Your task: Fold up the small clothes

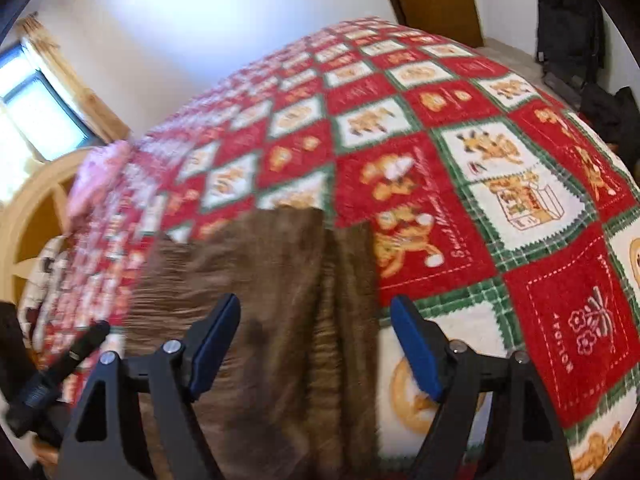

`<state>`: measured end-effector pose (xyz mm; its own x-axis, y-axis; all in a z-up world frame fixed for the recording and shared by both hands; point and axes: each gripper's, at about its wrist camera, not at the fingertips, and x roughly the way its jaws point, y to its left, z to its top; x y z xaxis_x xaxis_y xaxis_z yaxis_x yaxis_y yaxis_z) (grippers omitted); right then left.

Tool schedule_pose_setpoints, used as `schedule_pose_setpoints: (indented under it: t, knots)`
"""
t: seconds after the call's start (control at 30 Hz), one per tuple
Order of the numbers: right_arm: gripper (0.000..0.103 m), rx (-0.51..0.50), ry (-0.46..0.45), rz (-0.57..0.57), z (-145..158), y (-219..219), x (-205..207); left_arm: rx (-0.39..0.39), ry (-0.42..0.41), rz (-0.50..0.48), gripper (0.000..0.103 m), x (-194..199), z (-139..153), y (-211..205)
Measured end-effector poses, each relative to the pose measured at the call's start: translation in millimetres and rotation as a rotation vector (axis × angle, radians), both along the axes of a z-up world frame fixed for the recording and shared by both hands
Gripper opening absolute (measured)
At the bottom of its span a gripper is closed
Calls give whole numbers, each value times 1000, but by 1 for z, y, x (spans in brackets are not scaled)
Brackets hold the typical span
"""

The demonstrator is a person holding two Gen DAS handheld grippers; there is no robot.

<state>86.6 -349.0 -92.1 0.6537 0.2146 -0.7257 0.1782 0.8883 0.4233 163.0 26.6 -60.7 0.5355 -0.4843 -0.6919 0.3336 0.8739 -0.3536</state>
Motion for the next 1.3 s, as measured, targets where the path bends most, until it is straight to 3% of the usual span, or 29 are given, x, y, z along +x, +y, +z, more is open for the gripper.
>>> schedule_pose_setpoints:
  t: [0.13, 0.27, 0.43, 0.53, 0.6, 0.77, 1.0, 1.3]
  knots:
    - [86, 10, -18, 24, -8, 1, 2, 10, 77, -5, 67, 11, -27, -14]
    - [86, -5, -28, 89, -10, 4, 8, 48, 8, -1, 67, 5, -29, -23]
    - [83, -55, -36, 126, -13, 9, 19, 55, -6, 2, 61, 8, -29, -26]
    - [64, -76, -43, 130, -12, 12, 20, 85, -24, -4, 55, 7, -28, -32]
    - [43, -36, -55, 150, -13, 13, 20, 110, -35, -5, 54, 6, -28, -37]
    - [34, -41, -81, 139, -14, 17, 16, 152, -56, -1, 51, 4, -26, -43]
    - [42, 43, -94, 148, -19, 8, 19, 190, -77, 3, 51, 2, -26, -47]
    - [44, 7, -93, 159, -18, 14, 21, 210, -99, -3, 44, -1, -25, -51]
